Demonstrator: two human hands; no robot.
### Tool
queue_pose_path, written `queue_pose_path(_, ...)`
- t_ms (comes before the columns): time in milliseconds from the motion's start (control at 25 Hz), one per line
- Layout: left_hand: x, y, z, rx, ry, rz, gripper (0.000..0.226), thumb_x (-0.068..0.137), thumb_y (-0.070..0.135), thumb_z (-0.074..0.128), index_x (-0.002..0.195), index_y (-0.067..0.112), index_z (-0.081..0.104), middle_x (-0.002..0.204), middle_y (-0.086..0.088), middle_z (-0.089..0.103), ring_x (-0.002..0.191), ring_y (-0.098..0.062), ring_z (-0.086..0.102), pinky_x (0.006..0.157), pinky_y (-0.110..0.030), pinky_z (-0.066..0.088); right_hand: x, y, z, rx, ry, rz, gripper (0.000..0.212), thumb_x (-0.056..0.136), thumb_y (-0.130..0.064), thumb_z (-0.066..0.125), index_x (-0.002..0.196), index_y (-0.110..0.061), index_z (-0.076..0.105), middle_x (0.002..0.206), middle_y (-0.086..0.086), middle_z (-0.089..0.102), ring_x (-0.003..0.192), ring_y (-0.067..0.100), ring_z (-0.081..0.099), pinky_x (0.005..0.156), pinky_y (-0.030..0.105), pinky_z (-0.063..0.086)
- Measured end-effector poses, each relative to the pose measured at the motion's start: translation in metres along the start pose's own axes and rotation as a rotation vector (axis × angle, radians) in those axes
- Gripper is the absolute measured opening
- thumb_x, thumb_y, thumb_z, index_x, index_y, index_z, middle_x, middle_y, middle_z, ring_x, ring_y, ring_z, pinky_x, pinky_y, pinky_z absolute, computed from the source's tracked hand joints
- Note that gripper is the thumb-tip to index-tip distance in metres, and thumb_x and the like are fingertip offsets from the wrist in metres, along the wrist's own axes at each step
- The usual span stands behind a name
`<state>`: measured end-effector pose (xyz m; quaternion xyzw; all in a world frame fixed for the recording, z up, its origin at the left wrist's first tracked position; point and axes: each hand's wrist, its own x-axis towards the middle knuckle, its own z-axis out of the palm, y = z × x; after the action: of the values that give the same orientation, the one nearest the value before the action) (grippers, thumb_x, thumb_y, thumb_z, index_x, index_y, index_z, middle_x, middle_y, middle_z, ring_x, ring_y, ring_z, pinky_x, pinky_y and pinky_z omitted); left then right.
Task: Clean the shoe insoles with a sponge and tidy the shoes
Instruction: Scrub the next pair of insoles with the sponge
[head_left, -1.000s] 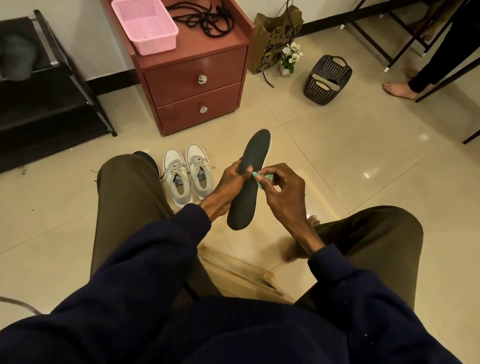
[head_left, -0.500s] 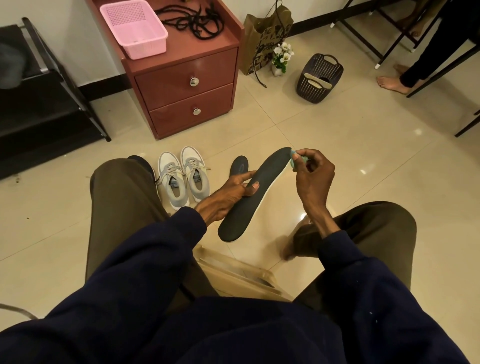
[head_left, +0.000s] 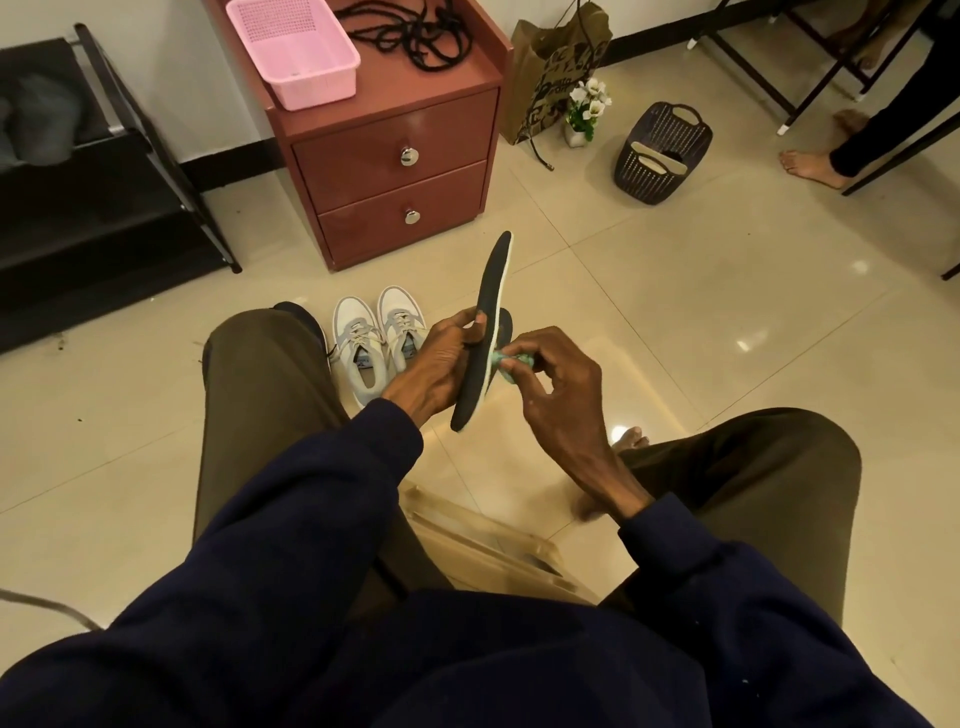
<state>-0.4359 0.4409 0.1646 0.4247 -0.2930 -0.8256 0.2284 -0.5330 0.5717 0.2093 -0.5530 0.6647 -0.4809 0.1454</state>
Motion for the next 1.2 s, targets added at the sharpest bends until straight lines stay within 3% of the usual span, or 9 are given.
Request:
queue_pose_path(200,0.000,-0.011,0.005,0.070,-0.014,0.021,0.014,0.102,0.015,0.060,0.111,0.019,0.071,0.099,-0.011,0.068,0.092,-0.027,0.060,0.092,-0.042,0.050,0.017,0.009,-0.012,-0.007,0.097,0.094,0.004,0.095,-0.015,0.071,0.099,-0.013,0.071,0.096,-0.004,0.066,0.090,0.012,0.064,0.074,0.039,0.056)
queue_pose_path(360,-0.003,-0.005,0.005,0.018,0.083,0.027,0.014,0.104,0.009,0.053,0.114,0.010,0.063,0.071,0.001,0.070,0.068,-0.015,0.065,0.070,-0.030,0.054,0.001,-0.007,0.006,0.012,-0.110,-0.047,0.006,0.092,-0.009,0.073,0.099,-0.007,0.074,0.097,0.000,0.067,0.092,0.006,0.061,0.076,0.026,0.052)
queue_pose_path(480,0.000,0.000,-0.004,-0.060,0.165,-0.016,0.028,0.104,0.012,0.052,0.130,0.004,0.059,0.079,-0.004,0.063,0.063,-0.017,0.059,0.059,-0.027,0.053,-0.004,-0.018,0.008,0.026,-0.226,-0.180,0.010,0.091,-0.005,0.075,0.101,-0.002,0.075,0.098,0.007,0.067,0.092,0.009,0.060,0.082,0.015,0.045)
queue_pose_path(600,-0.012,0.002,0.003,-0.138,0.082,-0.116,0.026,0.105,0.029,0.051,0.102,0.006,0.063,0.083,-0.007,0.055,0.061,-0.017,0.057,0.053,-0.024,0.052,-0.003,-0.020,0.007,0.031,-0.241,-0.236,0.011,0.089,-0.004,0.077,0.100,-0.001,0.074,0.098,0.009,0.068,0.093,0.013,0.062,0.090,0.021,0.047)
queue_pose_path(680,-0.020,0.003,0.012,-0.209,-0.012,-0.143,0.049,0.104,0.054,0.047,0.096,0.008,0.063,0.081,-0.008,0.059,0.069,-0.018,0.059,0.062,-0.027,0.052,-0.002,-0.015,0.007,0.007,-0.244,-0.229,0.010,0.090,-0.004,0.076,0.099,-0.001,0.074,0.097,0.008,0.068,0.092,0.015,0.062,0.092,0.028,0.050)
queue_pose_path(800,-0.022,0.004,0.021,-0.237,-0.140,-0.145,0.079,0.088,0.077,0.052,0.125,0.008,0.062,0.094,-0.011,0.064,0.085,-0.021,0.063,0.073,-0.032,0.054,-0.003,-0.012,0.009,-0.073,-0.234,-0.195,0.007,0.092,-0.005,0.073,0.099,-0.002,0.073,0.098,0.008,0.066,0.091,0.016,0.060,0.080,0.022,0.047)
queue_pose_path(880,-0.024,0.004,0.022,-0.236,-0.227,-0.187,0.080,0.085,0.076,0.059,0.134,0.012,0.059,0.101,-0.008,0.064,0.086,-0.020,0.065,0.072,-0.031,0.058,0.002,-0.008,0.008,-0.160,-0.150,-0.196,0.004,0.094,-0.005,0.071,0.097,-0.003,0.071,0.096,0.007,0.065,0.090,0.019,0.059,0.078,0.026,0.048)
queue_pose_path(1040,-0.026,0.002,0.022,-0.246,-0.263,-0.220,0.072,0.097,0.073,0.039,0.134,0.016,0.061,0.110,-0.007,0.068,0.089,-0.023,0.068,0.083,-0.038,0.056,0.017,0.013,-0.005,-0.262,0.050,-0.042,0.004,0.095,-0.008,0.070,0.096,-0.005,0.068,0.095,0.005,0.063,0.088,0.019,0.058,0.076,0.034,0.050)
queue_pose_path(1200,-0.023,0.007,0.019,-0.406,-0.233,-0.175,0.081,0.099,0.071,0.033,0.140,0.004,0.053,0.128,-0.018,0.066,0.115,-0.039,0.067,0.109,-0.054,0.045,-0.006,0.001,0.007,-0.163,-0.273,-0.224,0.003,0.096,-0.005,0.068,0.099,-0.003,0.069,0.098,0.006,0.063,0.091,0.016,0.057,0.079,0.028,0.047)
